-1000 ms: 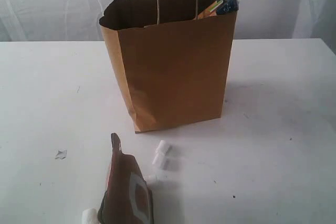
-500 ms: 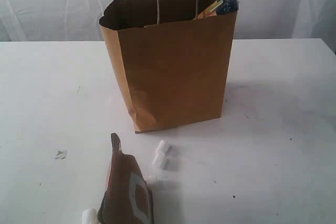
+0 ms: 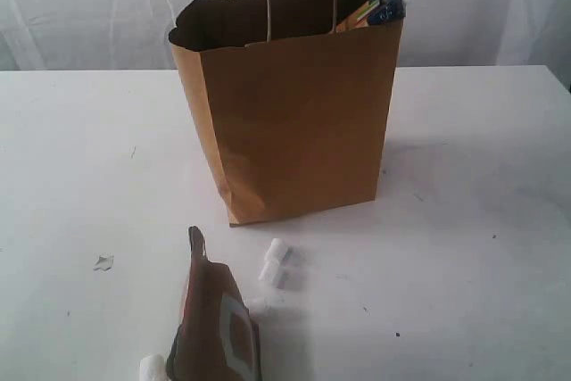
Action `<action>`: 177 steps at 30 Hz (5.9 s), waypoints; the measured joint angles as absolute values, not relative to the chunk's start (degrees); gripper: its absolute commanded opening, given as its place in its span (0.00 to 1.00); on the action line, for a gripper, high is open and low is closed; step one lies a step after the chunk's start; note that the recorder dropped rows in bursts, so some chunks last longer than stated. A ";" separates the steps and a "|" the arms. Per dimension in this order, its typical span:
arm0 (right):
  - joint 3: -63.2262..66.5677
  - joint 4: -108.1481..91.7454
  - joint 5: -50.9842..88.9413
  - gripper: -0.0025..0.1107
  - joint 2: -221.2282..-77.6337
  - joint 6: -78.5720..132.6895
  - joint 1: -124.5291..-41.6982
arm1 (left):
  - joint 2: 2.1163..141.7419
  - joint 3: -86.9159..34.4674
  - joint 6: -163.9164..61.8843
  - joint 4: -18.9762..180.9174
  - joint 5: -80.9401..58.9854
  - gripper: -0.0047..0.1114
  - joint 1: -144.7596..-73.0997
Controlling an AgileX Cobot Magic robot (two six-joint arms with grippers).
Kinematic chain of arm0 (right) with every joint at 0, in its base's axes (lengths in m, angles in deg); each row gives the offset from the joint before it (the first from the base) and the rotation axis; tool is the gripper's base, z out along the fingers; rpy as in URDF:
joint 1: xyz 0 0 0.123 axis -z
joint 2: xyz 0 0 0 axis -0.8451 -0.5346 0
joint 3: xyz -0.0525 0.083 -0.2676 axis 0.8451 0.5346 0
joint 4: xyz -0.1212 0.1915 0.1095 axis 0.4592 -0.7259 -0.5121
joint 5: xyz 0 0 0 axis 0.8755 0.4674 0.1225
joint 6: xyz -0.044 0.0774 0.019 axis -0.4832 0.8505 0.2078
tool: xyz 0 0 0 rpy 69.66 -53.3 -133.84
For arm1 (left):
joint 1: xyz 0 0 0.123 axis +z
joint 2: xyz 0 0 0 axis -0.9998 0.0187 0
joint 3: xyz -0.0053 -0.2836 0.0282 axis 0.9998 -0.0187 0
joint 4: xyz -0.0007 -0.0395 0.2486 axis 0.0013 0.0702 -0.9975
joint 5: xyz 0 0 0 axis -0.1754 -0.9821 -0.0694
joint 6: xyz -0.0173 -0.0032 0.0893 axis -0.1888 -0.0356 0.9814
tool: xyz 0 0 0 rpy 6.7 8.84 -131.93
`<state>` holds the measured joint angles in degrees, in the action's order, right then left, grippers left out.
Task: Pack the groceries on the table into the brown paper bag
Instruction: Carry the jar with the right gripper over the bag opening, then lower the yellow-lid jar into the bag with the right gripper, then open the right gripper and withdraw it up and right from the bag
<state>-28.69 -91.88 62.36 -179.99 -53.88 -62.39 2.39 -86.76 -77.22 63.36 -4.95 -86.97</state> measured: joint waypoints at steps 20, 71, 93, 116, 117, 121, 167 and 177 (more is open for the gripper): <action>-29.37 -89.45 73.48 0.02 -175.81 -54.40 -62.39 | 2.39 -86.76 -77.22 63.36 -4.95 0.04 -86.97; -36.94 -74.40 80.14 0.02 -177.55 -44.35 -56.08 | 2.39 -86.76 -77.22 63.36 -4.95 0.04 -86.97; -36.94 -84.38 78.88 0.02 -186.15 -51.23 -62.56 | 2.39 -86.76 -77.22 63.36 -4.95 0.04 -86.97; -36.94 -86.61 88.52 0.03 -191.98 -64.76 -66.27 | 2.39 -86.76 -77.22 63.36 -5.06 0.04 -86.97; -36.94 -86.63 88.29 0.04 -192.27 -65.18 -66.54 | 2.39 -86.76 -77.22 63.36 -5.06 0.04 -86.97; -36.94 -86.84 86.27 0.22 -193.40 -65.79 -66.90 | 2.39 -86.76 -77.22 63.36 -5.06 0.04 -86.97; -37.17 -81.46 82.75 0.85 -193.62 -59.09 -67.79 | 2.39 -86.76 -77.22 63.36 -5.06 0.04 -86.97; -37.17 -80.63 85.66 0.85 -193.62 -59.09 -67.93 | 2.39 -86.76 -77.22 63.36 -5.06 0.04 -86.97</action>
